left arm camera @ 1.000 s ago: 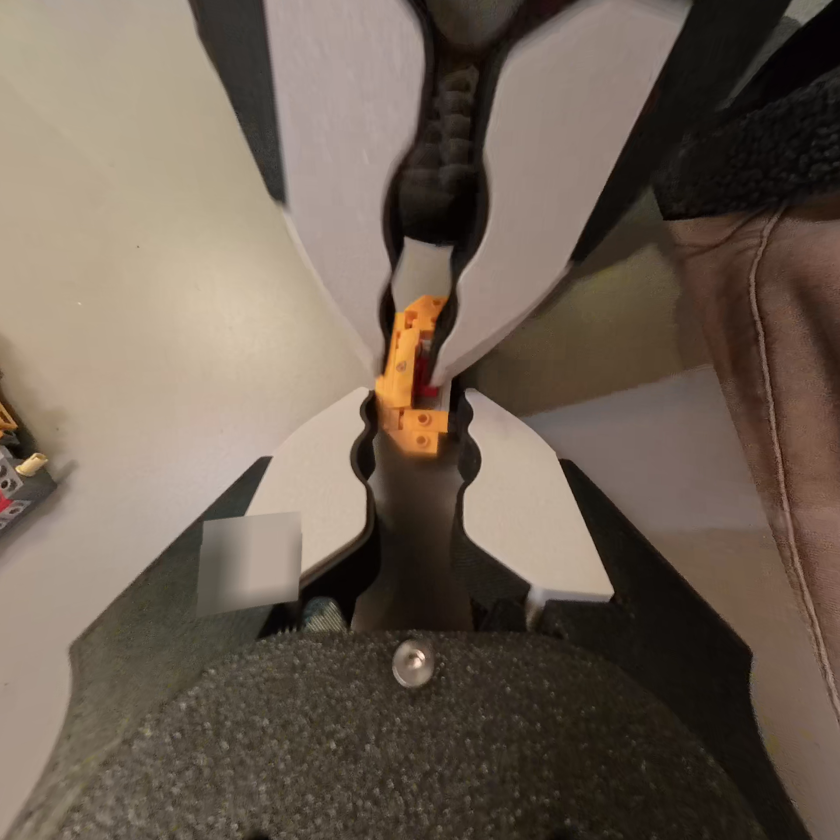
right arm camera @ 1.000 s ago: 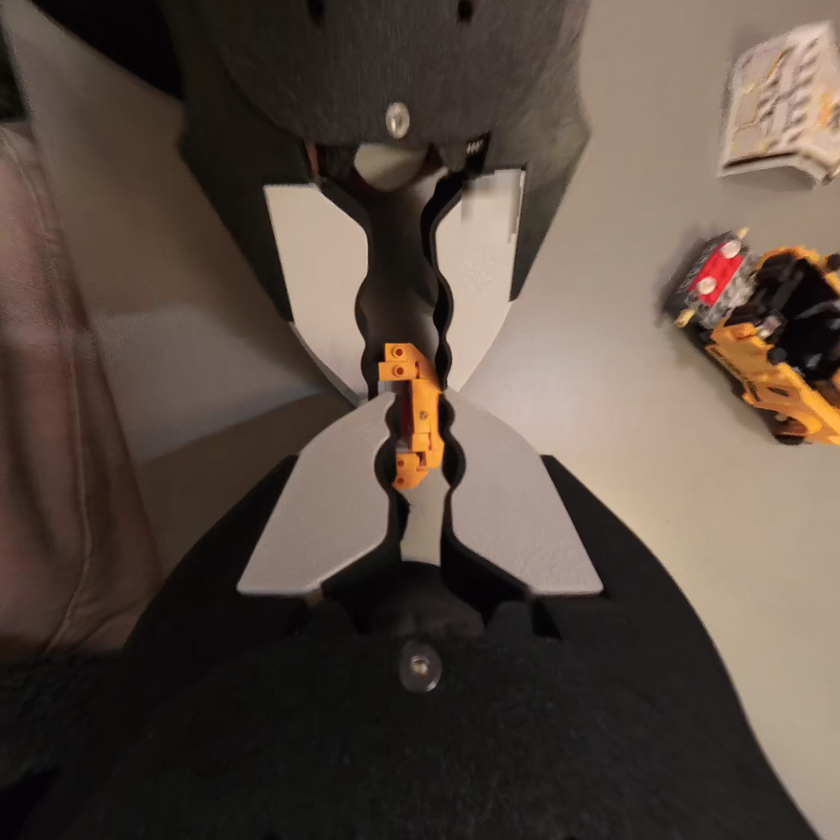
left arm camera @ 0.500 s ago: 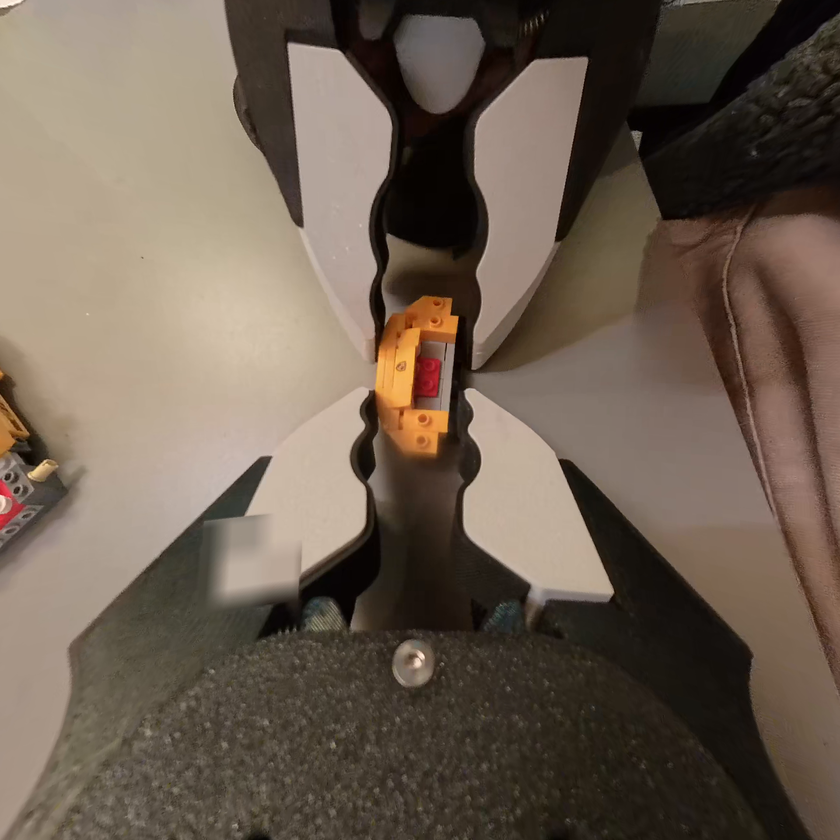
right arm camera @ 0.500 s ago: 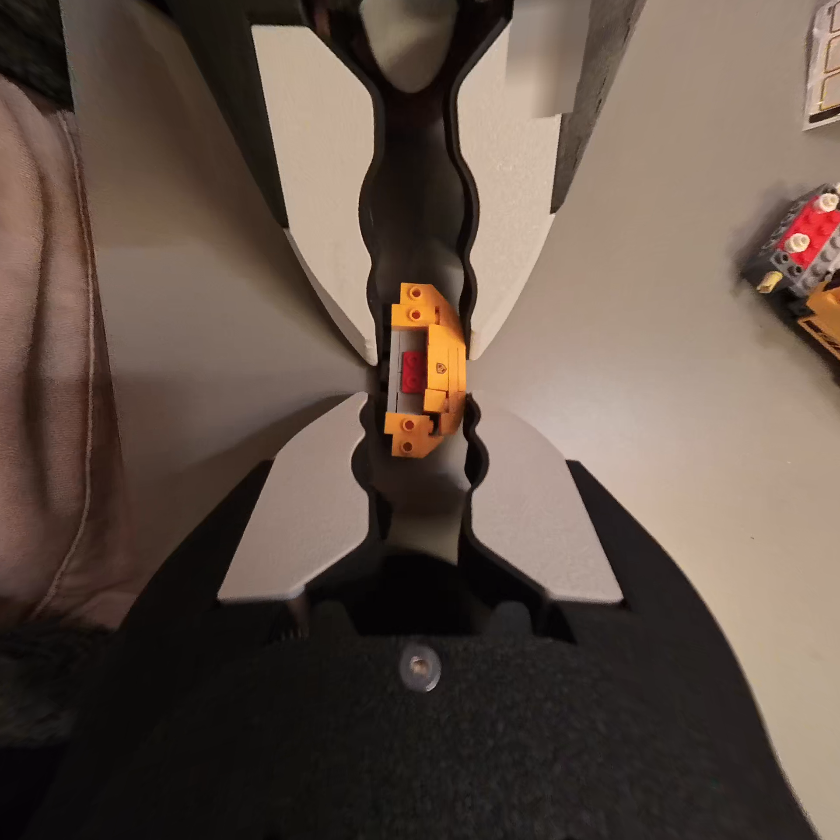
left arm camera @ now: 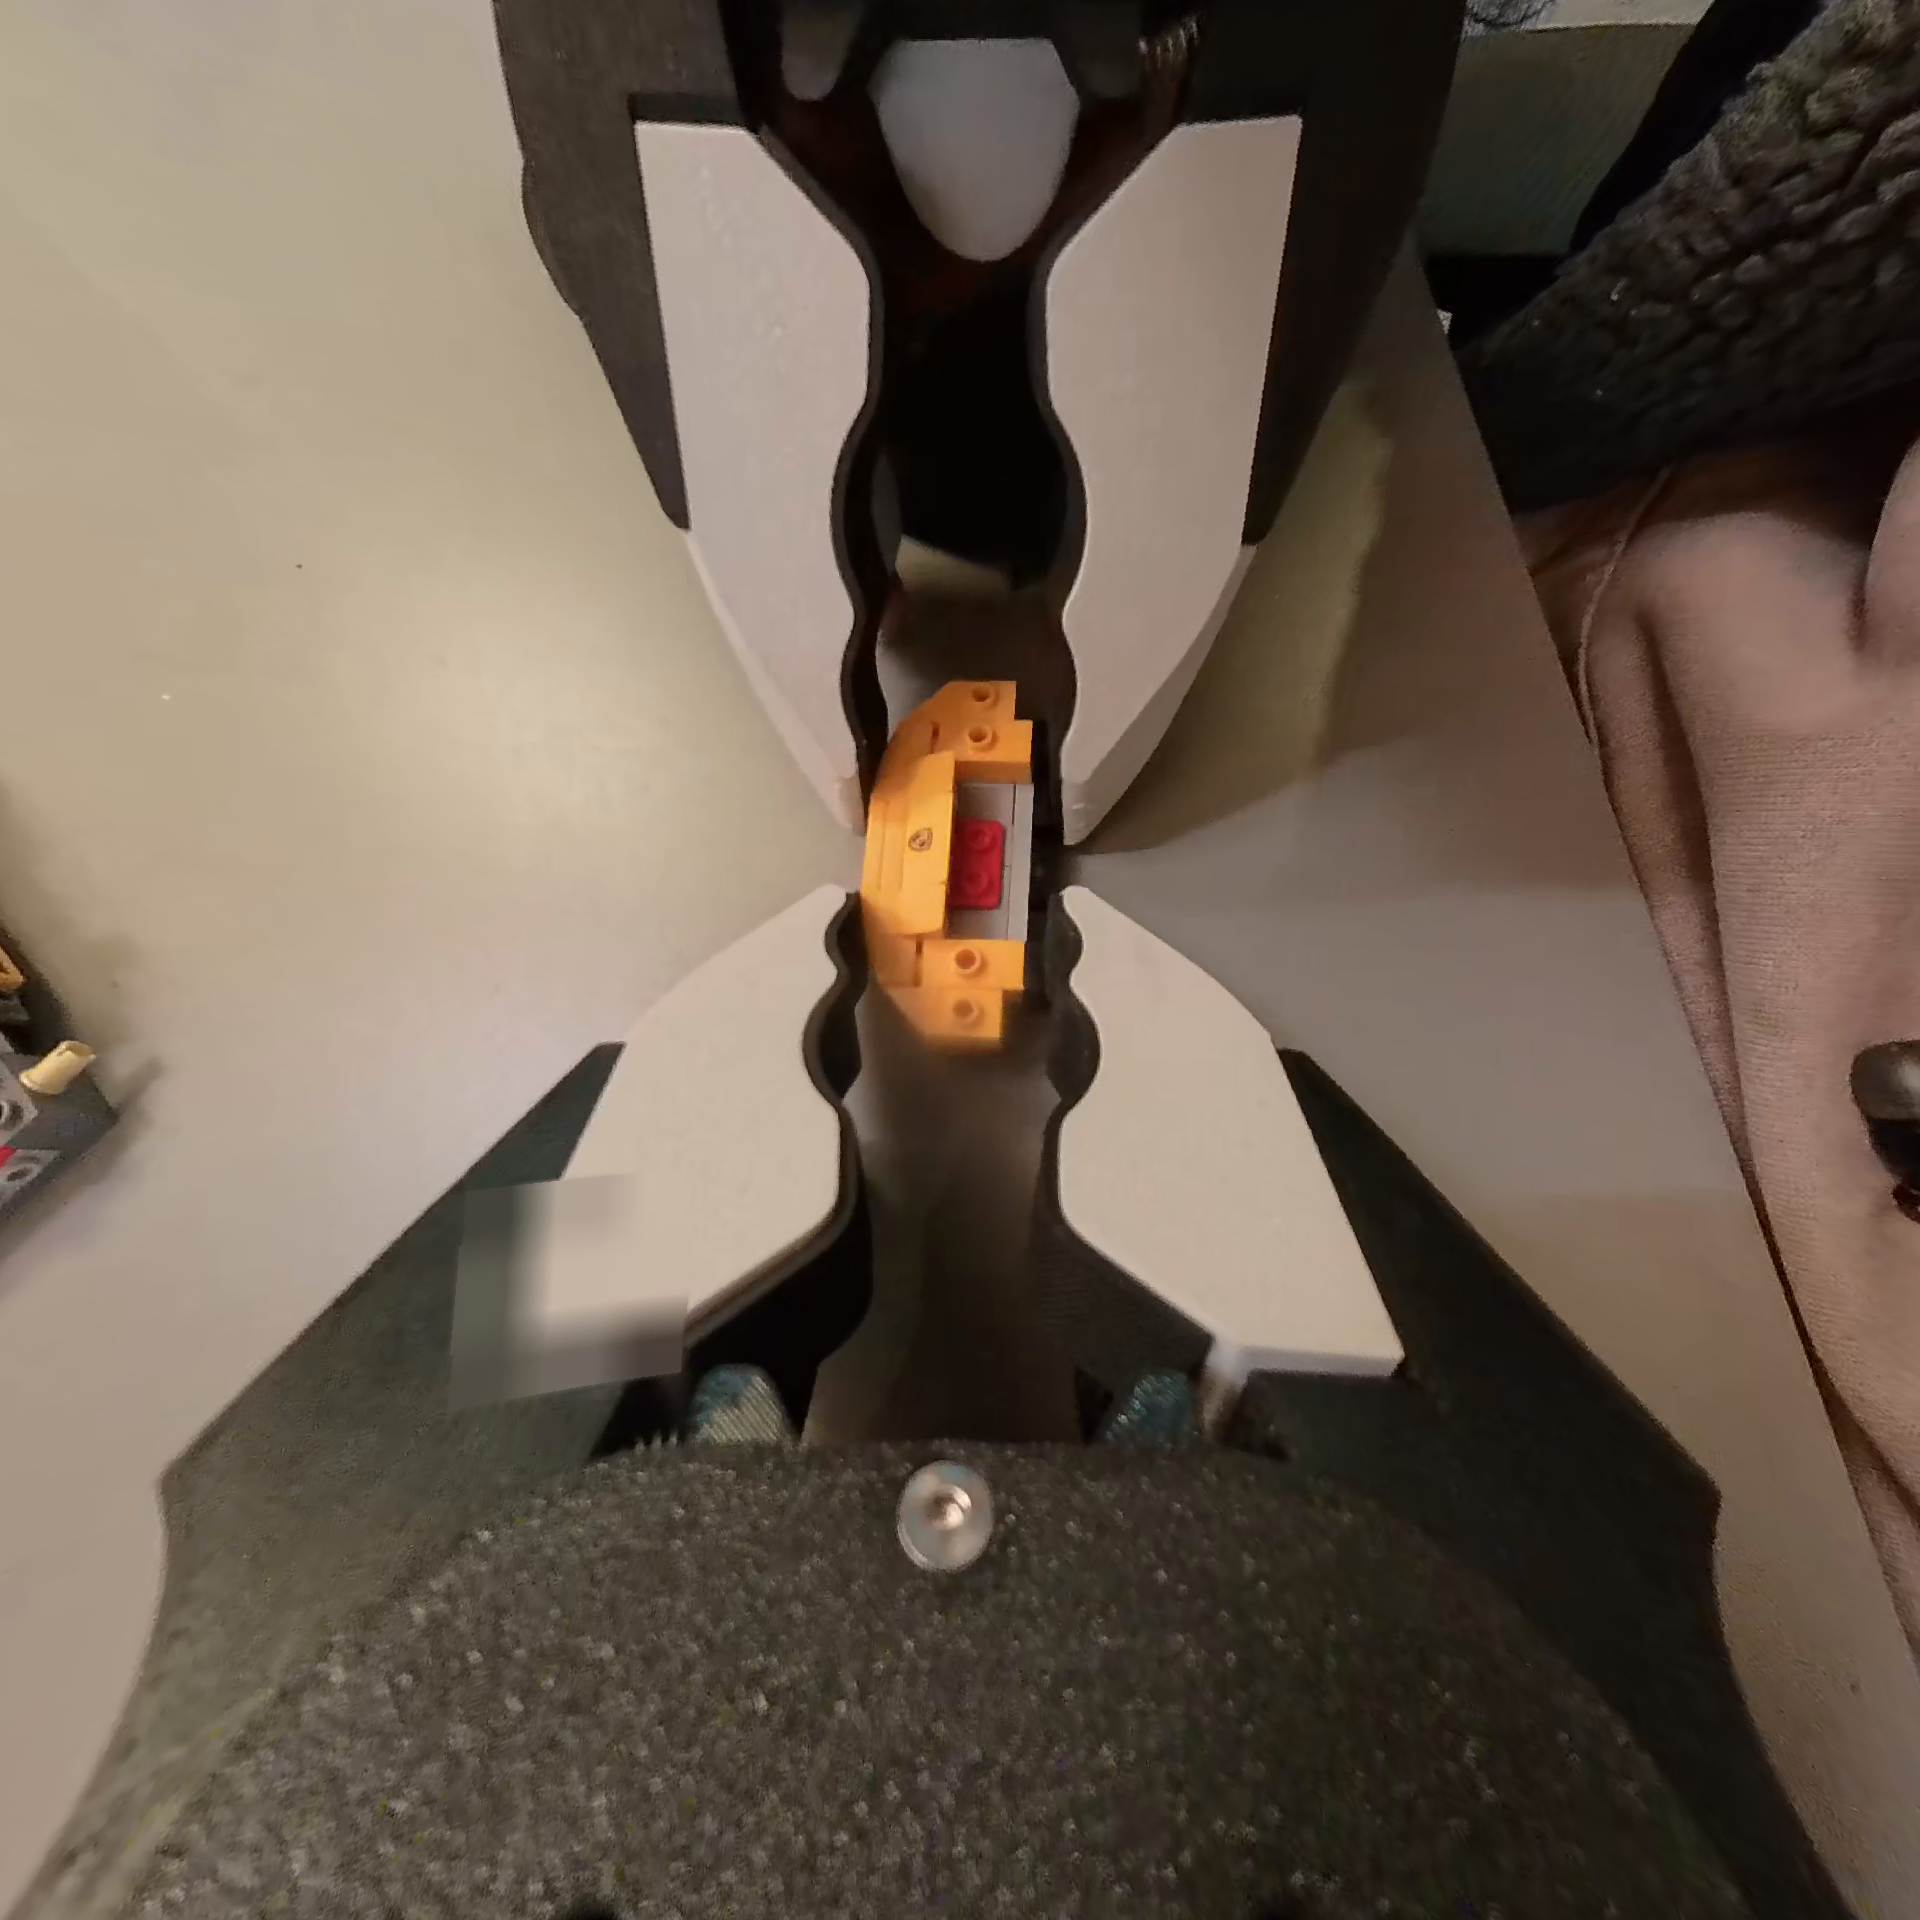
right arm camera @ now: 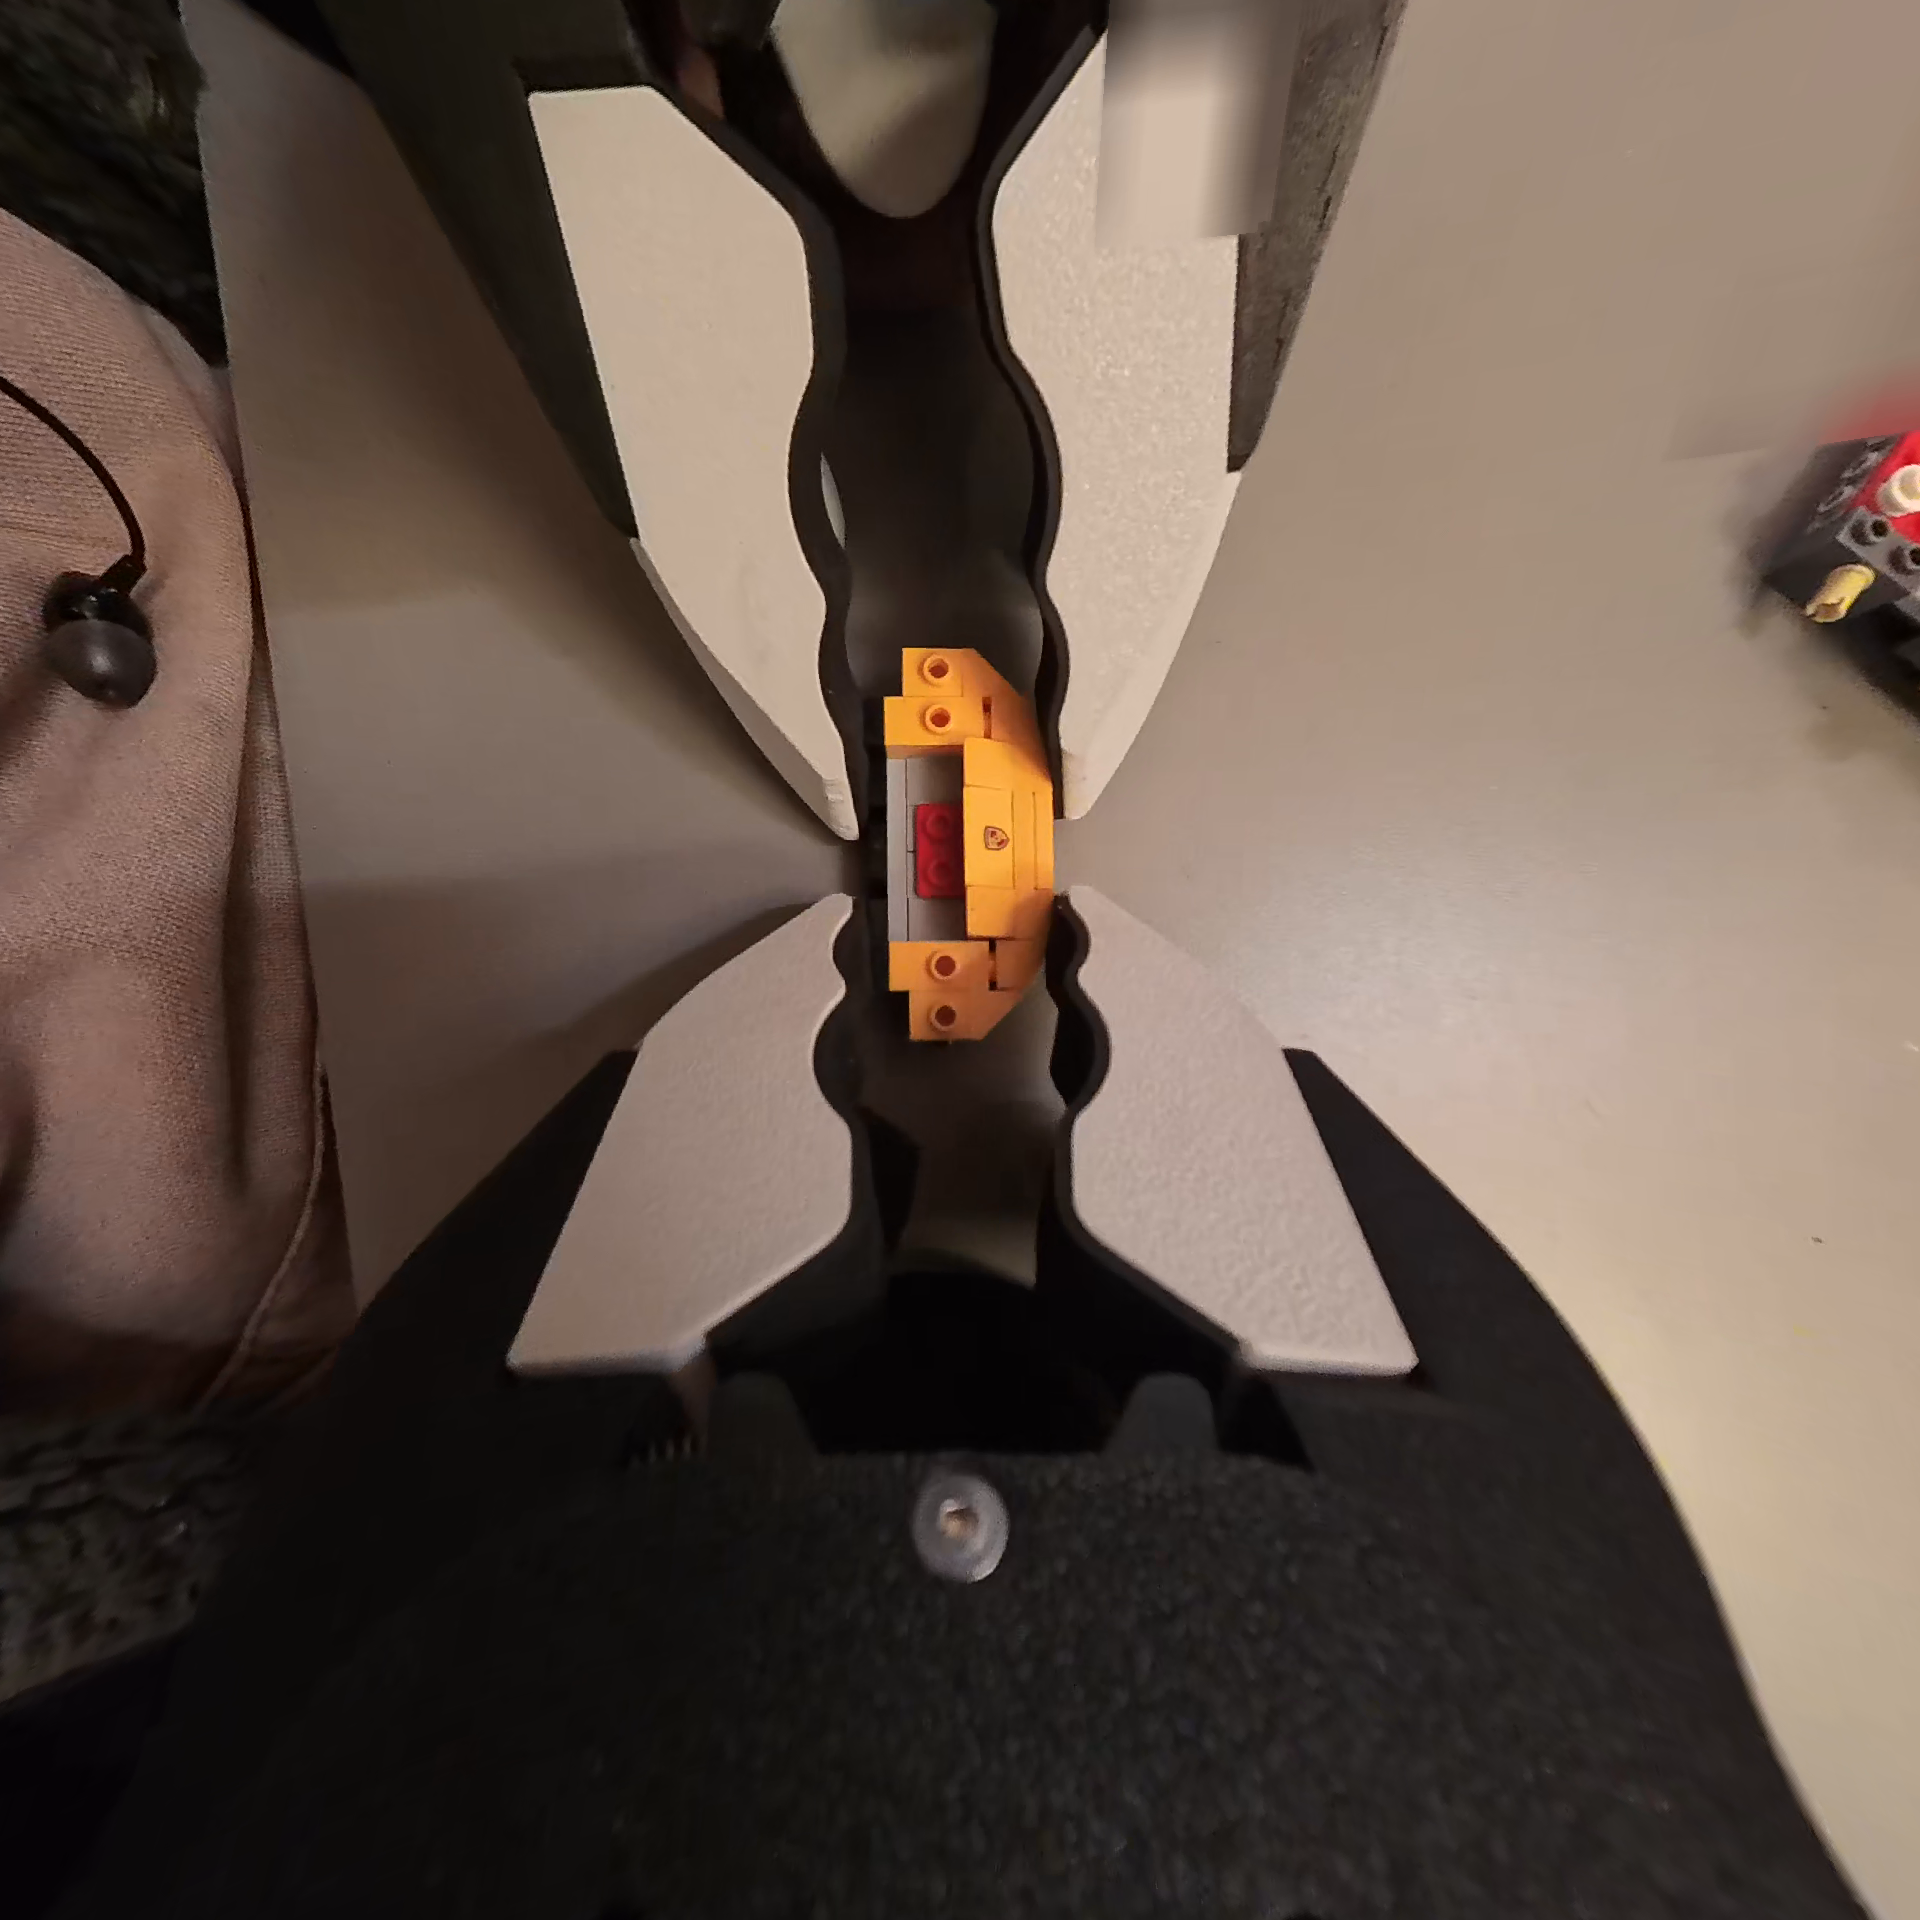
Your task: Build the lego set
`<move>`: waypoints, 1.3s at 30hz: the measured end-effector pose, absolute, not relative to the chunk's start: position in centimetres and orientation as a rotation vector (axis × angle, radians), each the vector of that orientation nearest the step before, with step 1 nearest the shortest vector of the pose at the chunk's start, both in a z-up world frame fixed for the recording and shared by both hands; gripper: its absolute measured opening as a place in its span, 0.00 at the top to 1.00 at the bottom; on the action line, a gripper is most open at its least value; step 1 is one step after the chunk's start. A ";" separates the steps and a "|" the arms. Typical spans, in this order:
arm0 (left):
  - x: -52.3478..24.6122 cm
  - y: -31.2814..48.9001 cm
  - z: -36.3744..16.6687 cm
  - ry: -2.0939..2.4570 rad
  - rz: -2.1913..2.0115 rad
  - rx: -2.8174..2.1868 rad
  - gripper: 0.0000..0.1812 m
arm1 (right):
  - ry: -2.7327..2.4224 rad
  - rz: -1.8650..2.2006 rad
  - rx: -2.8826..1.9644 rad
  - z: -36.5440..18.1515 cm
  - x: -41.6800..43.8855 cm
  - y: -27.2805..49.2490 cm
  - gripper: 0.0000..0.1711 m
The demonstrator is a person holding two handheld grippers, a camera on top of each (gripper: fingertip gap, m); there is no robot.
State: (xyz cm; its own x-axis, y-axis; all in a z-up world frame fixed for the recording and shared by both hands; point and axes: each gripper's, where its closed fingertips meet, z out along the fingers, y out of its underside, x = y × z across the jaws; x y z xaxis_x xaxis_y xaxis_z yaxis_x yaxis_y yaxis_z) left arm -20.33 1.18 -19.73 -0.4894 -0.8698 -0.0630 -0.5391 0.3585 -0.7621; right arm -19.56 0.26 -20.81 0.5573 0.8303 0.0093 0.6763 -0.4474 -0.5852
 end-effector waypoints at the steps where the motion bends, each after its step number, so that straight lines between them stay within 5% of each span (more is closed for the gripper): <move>1: -20.3 1.2 -19.7 2.163 -0.958 -1.225 0.82 | -1.201 0.378 -2.257 -20.8 -19.6 0.3 0.81; 5: -20.4 1.1 -19.8 2.162 -0.959 -1.227 0.82 | -1.227 0.356 -2.243 -20.6 -19.6 0.4 0.74; 16: -20.5 1.0 -20.1 2.164 -1.003 -1.272 0.82 | -1.200 0.419 -2.263 -20.7 -19.8 0.6 0.81; 25: -21.7 1.2 -15.5 1.911 -1.903 -1.684 0.82 | -1.162 0.394 -2.010 -15.8 -20.1 1.7 0.68; 39: -23.2 -0.8 -12.2 1.895 -2.270 -1.506 0.82 | -1.284 0.162 -1.678 -12.4 -23.1 0.9 0.85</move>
State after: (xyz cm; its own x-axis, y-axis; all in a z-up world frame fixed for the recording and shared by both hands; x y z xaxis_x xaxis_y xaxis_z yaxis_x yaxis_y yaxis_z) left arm -23.19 -0.85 -12.19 -0.5757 -0.3938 0.7166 -0.6346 -0.3374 -0.6953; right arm -23.14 0.92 -12.44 0.4324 0.7952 0.4250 0.6648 0.0373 -0.7461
